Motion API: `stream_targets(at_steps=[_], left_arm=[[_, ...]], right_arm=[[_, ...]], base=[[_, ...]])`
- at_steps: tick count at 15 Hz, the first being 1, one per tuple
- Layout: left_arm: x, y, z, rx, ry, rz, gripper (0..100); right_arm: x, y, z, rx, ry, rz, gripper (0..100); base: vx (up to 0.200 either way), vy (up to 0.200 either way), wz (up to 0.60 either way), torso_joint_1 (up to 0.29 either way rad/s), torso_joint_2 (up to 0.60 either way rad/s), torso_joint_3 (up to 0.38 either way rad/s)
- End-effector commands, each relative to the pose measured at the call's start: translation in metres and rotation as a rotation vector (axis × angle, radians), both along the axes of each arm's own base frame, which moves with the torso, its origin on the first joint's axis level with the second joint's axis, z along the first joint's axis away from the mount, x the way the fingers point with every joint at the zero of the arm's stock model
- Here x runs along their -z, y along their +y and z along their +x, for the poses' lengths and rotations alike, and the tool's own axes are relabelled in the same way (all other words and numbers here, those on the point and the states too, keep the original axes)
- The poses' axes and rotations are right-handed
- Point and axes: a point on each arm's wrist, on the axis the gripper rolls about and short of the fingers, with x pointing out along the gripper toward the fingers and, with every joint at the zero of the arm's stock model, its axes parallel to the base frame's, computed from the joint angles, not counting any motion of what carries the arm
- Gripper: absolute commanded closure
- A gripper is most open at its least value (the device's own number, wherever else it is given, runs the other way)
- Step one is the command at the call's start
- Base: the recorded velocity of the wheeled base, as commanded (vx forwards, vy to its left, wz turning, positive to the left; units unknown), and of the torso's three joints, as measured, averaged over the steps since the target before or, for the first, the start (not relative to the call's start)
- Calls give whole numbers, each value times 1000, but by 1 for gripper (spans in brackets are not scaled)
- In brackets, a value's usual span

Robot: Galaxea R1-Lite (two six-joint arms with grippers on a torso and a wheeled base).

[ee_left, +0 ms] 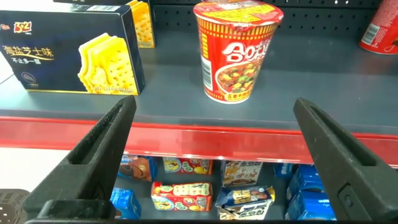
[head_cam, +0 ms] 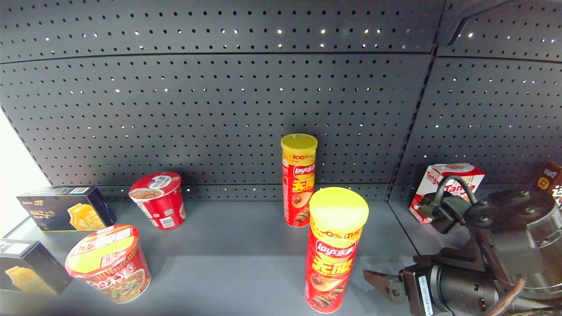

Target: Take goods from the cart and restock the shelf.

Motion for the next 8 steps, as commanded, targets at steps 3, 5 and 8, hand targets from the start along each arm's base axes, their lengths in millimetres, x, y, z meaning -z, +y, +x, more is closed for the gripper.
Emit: stream_targets(at_steps=[3,5,8], left_arm=[[0,0,0,0,2,0,0],[0,0,0,0,1,0,0],[0,0,0,0,2,0,0]], right_arm=[[6,8,6,-13,15,-8,0],[7,12,9,-17,9,0,0],[9,16,12,-20,9,1,0]], base=[[0,0,0,0,0,0],[0,0,0,0,0,0],[0,0,0,0,0,0]])
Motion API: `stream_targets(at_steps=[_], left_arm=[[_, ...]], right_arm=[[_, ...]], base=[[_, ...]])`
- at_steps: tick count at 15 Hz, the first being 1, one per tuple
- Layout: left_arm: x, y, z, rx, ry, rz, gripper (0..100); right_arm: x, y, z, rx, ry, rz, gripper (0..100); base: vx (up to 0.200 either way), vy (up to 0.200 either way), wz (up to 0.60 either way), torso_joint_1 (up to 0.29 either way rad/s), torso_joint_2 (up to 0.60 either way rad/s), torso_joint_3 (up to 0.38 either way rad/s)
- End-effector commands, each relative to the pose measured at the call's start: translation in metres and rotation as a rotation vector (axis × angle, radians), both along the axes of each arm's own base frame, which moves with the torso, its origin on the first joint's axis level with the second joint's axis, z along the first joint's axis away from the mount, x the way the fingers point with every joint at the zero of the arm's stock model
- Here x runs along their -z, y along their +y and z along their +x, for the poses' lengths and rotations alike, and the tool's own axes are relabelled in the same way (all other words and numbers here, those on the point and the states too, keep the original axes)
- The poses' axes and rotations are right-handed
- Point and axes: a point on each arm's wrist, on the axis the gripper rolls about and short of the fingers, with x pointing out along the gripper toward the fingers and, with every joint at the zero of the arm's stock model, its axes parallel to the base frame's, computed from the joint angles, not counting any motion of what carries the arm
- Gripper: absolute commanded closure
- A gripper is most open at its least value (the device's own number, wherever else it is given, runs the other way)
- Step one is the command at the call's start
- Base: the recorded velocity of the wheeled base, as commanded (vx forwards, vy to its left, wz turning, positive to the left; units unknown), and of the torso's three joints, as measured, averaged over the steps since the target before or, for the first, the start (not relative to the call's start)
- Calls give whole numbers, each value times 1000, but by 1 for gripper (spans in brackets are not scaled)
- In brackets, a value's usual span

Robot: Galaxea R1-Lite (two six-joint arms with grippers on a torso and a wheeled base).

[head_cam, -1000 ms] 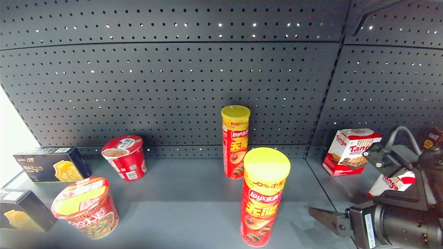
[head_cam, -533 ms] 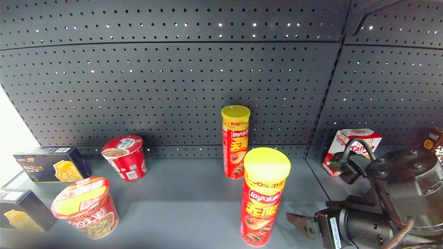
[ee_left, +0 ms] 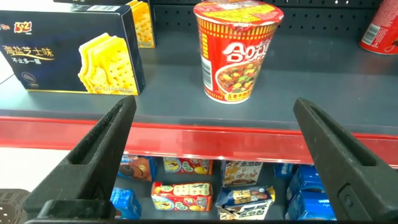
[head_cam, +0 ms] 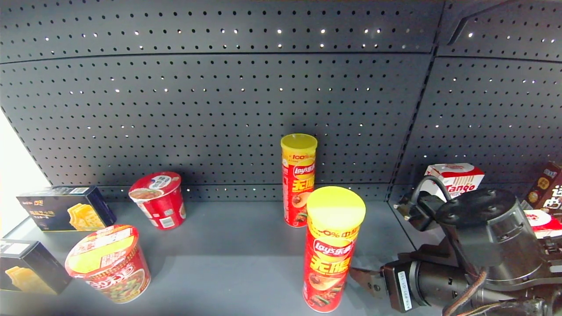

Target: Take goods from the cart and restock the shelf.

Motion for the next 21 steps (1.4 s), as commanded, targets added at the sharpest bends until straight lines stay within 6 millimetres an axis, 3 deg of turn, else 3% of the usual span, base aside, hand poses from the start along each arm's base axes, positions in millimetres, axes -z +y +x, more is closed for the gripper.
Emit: stream_targets(at_steps=[1,10,21], left_arm=[[0,0,0,0,2,0,0],[0,0,0,0,1,0,0],[0,0,0,0,2,0,0]], right_arm=[[2,4,2,-7,6,-8,0],[4,0,7,8,2,-28,0],[5,16,24,18,-14,-10,0]], base=[[0,0,0,0,0,0],[0,0,0,0,0,0],[0,0,0,0,0,0]])
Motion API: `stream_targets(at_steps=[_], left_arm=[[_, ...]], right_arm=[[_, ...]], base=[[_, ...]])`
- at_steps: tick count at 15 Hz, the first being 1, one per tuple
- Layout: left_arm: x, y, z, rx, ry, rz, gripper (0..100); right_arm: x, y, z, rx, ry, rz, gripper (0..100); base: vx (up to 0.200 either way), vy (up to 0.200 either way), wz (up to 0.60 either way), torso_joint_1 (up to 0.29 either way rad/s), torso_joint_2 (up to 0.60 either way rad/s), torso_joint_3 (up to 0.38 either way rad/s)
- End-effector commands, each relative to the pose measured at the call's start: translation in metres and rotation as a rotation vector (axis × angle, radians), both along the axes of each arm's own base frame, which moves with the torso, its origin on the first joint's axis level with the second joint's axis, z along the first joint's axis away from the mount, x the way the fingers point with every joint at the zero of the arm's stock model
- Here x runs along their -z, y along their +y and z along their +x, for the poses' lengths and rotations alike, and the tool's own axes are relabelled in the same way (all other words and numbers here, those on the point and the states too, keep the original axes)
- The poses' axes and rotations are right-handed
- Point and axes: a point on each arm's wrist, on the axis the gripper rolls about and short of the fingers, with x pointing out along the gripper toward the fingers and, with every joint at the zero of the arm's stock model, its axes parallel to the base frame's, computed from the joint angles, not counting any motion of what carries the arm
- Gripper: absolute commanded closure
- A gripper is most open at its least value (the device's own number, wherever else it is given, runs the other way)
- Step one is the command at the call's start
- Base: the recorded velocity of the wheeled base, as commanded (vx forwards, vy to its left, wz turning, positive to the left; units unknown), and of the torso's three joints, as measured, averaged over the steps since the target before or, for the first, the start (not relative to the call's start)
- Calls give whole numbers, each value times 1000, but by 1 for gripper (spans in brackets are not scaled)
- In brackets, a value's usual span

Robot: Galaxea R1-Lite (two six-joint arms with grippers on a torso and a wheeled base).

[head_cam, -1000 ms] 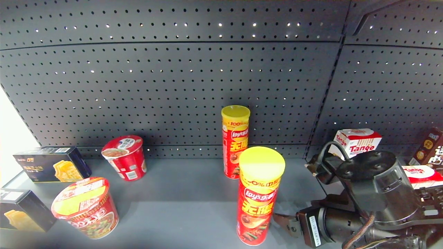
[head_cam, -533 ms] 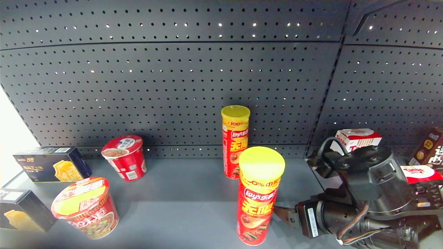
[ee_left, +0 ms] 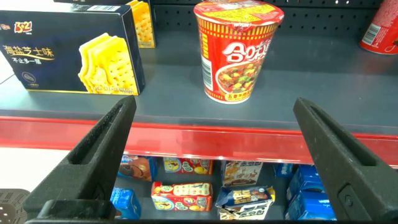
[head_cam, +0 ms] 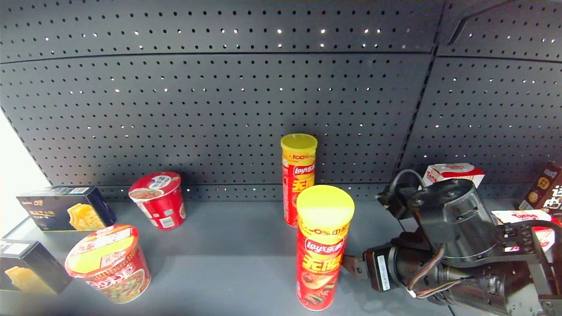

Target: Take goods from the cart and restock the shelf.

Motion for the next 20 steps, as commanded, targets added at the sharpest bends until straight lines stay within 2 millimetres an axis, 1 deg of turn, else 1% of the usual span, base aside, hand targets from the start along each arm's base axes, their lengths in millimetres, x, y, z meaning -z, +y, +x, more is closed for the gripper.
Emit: stream_targets(at_steps=[1,5,12,20], left_arm=[[0,0,0,0,1,-1,0],[0,0,0,0,1,-1,0],[0,0,0,0,1,-1,0],[0,0,0,0,2,-1,0]], right_arm=[[1,3,1,-4,2,-2,0],[1,7,3,-8,1,-1,0],[1,12,-2,-36,2,-2,0],[5,12,-3,-35,11,-12,0]], base=[[0,0,0,0,0,0],[0,0,0,0,0,0],[0,0,0,0,0,0],[0,0,0,0,0,0]])
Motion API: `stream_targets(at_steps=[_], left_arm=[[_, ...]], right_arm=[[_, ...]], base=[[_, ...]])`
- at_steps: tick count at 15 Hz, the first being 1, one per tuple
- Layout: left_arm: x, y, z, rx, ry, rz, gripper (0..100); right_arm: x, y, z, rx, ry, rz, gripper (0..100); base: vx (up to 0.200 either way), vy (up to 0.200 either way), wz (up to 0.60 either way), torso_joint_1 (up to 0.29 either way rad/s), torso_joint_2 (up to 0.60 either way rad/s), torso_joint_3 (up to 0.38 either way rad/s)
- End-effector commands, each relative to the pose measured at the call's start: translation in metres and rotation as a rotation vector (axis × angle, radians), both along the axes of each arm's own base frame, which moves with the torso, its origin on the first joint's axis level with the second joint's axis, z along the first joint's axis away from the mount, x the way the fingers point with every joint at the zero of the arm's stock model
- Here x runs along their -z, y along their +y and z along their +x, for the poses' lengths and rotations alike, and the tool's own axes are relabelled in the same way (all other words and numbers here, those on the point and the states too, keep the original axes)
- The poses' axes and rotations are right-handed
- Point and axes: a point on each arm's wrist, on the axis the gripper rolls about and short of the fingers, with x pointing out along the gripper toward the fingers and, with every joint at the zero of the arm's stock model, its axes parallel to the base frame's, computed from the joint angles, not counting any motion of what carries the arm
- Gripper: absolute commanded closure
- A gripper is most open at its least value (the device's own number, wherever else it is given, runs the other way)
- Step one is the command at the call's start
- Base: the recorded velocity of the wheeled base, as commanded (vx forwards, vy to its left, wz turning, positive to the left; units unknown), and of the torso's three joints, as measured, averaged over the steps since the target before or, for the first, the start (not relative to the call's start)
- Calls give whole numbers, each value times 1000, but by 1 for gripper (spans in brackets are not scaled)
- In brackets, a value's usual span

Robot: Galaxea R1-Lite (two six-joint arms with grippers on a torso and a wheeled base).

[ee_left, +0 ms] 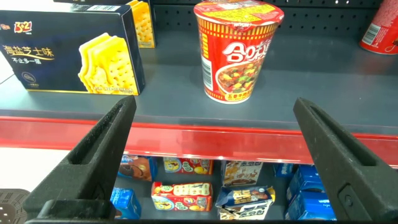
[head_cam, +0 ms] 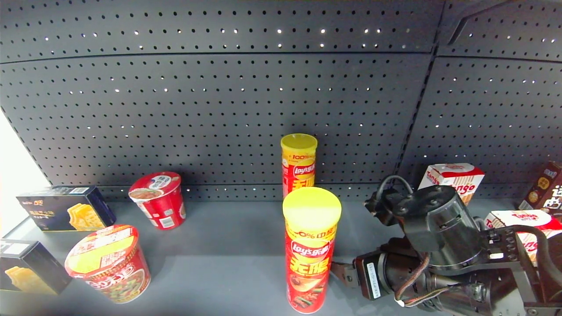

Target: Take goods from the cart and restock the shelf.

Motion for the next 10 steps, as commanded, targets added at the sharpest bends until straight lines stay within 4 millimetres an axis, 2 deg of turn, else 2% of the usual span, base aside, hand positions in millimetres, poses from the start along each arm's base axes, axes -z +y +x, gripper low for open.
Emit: stream_targets(at_steps=[1,5,10], left_arm=[[0,0,0,0,1,0,0],[0,0,0,0,1,0,0],[0,0,0,0,1,0,0]], right_arm=[[-1,1,0,-3,-8,10,0],[-7,5,3,-6,-48,62,0],[-3,4,5,-8,-39,59,0]], base=[[0,0,0,0,0,0],[0,0,0,0,0,0],[0,0,0,0,0,0]])
